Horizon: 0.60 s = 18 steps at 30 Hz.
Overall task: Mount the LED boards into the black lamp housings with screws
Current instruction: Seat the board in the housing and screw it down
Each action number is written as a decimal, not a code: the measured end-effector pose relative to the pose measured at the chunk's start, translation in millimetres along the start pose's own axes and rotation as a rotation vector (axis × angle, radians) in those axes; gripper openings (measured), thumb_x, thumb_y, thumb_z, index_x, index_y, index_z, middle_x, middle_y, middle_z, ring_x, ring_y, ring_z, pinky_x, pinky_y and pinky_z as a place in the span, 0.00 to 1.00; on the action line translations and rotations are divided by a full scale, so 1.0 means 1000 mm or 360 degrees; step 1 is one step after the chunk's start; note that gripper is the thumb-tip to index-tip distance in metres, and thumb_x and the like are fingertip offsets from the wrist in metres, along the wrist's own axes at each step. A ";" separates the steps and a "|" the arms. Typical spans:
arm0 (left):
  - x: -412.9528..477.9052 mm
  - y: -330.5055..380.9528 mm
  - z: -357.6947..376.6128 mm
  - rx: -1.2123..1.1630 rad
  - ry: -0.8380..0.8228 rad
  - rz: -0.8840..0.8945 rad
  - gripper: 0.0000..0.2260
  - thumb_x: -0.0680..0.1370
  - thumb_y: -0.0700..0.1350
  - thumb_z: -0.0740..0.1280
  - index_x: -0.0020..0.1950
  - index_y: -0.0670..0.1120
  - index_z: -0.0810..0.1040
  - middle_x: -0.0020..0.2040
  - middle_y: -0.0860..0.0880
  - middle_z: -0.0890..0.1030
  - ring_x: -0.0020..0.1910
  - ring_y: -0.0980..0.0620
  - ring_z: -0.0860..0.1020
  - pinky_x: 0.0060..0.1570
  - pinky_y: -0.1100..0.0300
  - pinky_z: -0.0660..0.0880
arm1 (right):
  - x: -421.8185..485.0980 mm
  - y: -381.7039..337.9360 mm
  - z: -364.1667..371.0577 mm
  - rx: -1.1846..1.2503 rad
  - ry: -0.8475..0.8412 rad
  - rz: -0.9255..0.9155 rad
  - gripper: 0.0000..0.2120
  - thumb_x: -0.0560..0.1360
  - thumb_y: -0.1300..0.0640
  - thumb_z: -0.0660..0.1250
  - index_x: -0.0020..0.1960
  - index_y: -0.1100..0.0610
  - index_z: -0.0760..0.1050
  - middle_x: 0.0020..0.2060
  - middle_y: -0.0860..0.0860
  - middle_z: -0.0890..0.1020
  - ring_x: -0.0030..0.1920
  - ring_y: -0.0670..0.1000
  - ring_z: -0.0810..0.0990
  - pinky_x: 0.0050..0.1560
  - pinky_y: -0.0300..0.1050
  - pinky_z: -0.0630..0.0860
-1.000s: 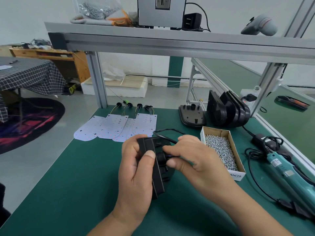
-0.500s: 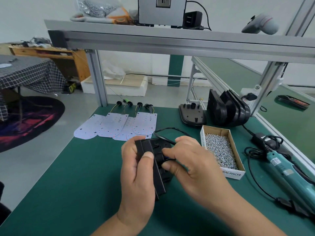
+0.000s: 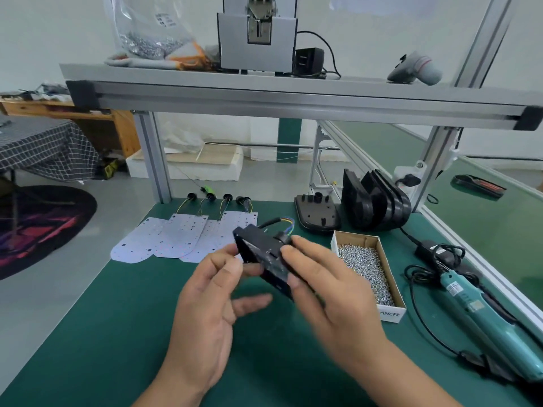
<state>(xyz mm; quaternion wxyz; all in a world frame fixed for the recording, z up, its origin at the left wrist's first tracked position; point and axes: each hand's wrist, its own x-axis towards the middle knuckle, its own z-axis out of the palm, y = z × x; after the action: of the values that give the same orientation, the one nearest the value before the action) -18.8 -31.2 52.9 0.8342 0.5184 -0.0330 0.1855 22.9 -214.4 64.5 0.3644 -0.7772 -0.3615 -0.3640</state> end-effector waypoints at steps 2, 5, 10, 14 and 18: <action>0.002 0.003 -0.004 0.0260 0.0007 0.0129 0.10 0.73 0.55 0.73 0.48 0.49 0.81 0.63 0.46 0.84 0.49 0.48 0.83 0.40 0.55 0.81 | 0.003 0.007 -0.013 0.0273 0.0146 0.0329 0.14 0.82 0.56 0.67 0.66 0.52 0.83 0.63 0.41 0.84 0.63 0.42 0.82 0.63 0.34 0.75; 0.003 0.002 -0.009 0.0687 -0.0064 0.0216 0.15 0.72 0.57 0.73 0.57 0.57 0.81 0.58 0.52 0.85 0.49 0.51 0.80 0.48 0.62 0.79 | 0.007 0.018 -0.026 0.0629 0.0266 0.0794 0.12 0.81 0.55 0.68 0.61 0.44 0.84 0.56 0.40 0.87 0.57 0.40 0.84 0.56 0.30 0.76; 0.005 0.002 -0.011 0.0804 -0.0435 -0.0187 0.16 0.75 0.60 0.72 0.59 0.57 0.85 0.57 0.50 0.88 0.56 0.49 0.85 0.54 0.61 0.80 | 0.005 0.038 -0.021 0.0962 -0.0148 0.1156 0.12 0.78 0.51 0.68 0.57 0.45 0.87 0.43 0.42 0.86 0.40 0.44 0.80 0.41 0.35 0.75; 0.011 -0.004 -0.019 0.1037 -0.0411 -0.0455 0.09 0.74 0.59 0.74 0.48 0.54 0.85 0.41 0.51 0.85 0.40 0.54 0.80 0.45 0.61 0.77 | -0.009 0.047 -0.005 0.1039 -0.0508 0.1479 0.09 0.77 0.49 0.69 0.53 0.48 0.86 0.38 0.47 0.80 0.37 0.47 0.76 0.36 0.42 0.71; 0.014 -0.017 -0.022 0.1245 -0.0238 -0.0572 0.19 0.76 0.55 0.73 0.45 0.38 0.77 0.36 0.51 0.73 0.37 0.52 0.71 0.43 0.55 0.68 | -0.013 0.050 0.004 0.0534 -0.0641 0.1443 0.07 0.83 0.49 0.67 0.59 0.44 0.81 0.44 0.41 0.84 0.39 0.41 0.82 0.34 0.30 0.73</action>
<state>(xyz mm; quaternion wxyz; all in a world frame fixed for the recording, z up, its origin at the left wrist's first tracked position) -3.4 -14.5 31.5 0.5892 0.8049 0.0701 -0.0022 58.9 -238.7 36.5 0.5281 -0.8412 -0.1051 0.0499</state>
